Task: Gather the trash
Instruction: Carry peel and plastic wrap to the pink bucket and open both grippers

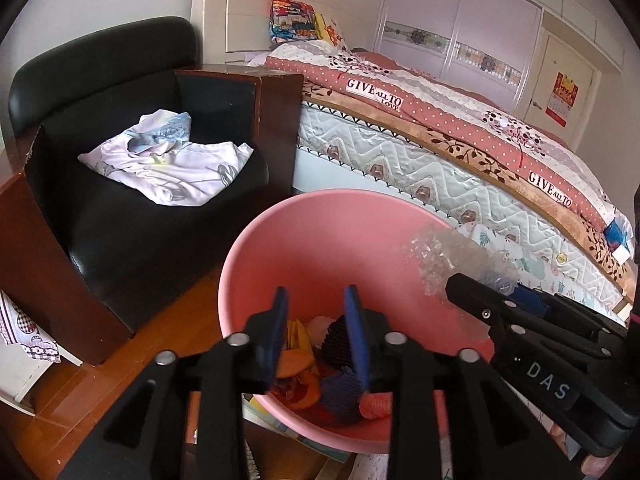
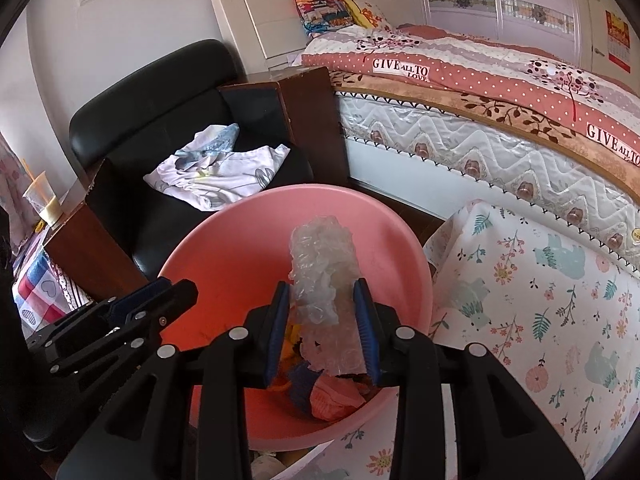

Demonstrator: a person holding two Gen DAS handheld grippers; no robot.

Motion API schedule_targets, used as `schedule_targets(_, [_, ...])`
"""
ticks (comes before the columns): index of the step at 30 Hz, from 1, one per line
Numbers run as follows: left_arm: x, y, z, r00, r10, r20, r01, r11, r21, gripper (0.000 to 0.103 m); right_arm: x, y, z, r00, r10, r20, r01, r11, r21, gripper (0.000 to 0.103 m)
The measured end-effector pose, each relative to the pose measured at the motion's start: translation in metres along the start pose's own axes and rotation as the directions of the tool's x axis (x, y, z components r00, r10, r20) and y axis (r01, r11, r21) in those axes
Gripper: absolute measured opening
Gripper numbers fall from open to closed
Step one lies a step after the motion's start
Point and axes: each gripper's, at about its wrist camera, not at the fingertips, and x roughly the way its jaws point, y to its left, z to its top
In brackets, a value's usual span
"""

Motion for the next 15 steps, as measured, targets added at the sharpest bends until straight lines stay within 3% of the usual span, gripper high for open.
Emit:
schedule_targets(9, [-0.006,-0.001,0.002,1.0,0.001,0.016,-0.001,1.0,-0.008,0.048,-0.003,-0.002,0.001,1.0,0.022,0.004,-0.022,1.0,0.003,0.036])
schedule_targets(11, [-0.008,-0.002,0.003,1.0,0.004,0.023,-0.004,1.0,-0.009,0.05,-0.005,-0.003,0.002,0.999,0.03,0.009,-0.03,1.0,0.003,0.045])
schedule_targets(15, [-0.012,-0.001,0.004,1.0,0.001,0.03,0.0,1.0,-0.009,0.051,-0.012,-0.004,0.003,0.999,0.038,0.03,-0.039,0.999,0.006,0.047])
